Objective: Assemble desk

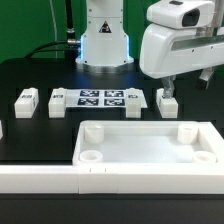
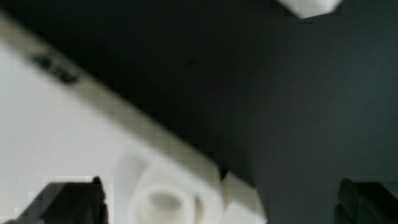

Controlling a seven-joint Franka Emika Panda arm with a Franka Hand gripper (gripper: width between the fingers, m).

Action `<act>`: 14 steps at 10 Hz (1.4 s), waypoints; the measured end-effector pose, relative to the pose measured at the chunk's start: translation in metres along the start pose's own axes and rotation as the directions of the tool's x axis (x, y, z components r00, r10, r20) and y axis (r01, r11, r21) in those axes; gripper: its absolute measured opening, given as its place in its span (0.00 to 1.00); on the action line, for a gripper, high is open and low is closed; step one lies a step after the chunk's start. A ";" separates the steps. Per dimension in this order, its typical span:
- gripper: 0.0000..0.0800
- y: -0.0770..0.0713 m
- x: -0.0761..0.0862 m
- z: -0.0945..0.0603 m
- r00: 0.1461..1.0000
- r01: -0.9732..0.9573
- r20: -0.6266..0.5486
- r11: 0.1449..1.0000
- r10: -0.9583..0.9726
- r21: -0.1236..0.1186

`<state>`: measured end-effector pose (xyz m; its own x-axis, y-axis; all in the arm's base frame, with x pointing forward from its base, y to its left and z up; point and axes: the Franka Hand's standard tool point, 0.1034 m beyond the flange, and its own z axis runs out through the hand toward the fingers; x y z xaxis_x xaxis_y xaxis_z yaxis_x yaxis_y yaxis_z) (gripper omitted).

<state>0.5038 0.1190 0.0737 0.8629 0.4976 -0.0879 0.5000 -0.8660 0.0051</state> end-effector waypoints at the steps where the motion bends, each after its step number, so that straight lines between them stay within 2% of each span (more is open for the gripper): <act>1: 0.81 -0.008 -0.007 0.002 0.996 -0.088 0.019 0.996 0.087 0.013; 3: 0.81 -0.005 -0.014 0.007 0.965 -0.262 0.038 0.964 0.260 0.052; 6: 0.81 -0.008 -0.014 0.006 0.962 -0.269 0.057 0.962 0.266 0.052; 7: 0.81 -0.004 -0.027 0.013 0.953 -0.286 0.130 0.955 0.275 0.080; 8: 0.81 -0.007 -0.045 0.018 0.904 -0.349 0.300 0.931 0.305 0.106; 9: 0.81 -0.012 -0.044 0.020 0.852 -0.400 0.413 0.909 0.321 0.120; 10: 0.81 -0.016 -0.037 0.023 0.834 -0.391 0.465 0.913 0.297 0.119; 11: 0.81 -0.019 -0.030 0.024 0.847 -0.354 0.458 0.930 0.271 0.105; 12: 0.81 -0.024 -0.039 0.022 0.816 -0.352 0.522 0.930 0.248 0.109; 14: 0.81 -0.024 -0.039 0.027 0.766 -0.359 0.603 0.927 0.224 0.112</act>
Offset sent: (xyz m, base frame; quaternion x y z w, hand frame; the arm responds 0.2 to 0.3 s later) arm 0.0000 0.0000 0.0000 0.0000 0.0000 0.1296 0.9916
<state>0.4561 0.1193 0.0497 0.7281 0.1581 -0.6670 0.1454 -0.9865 -0.0750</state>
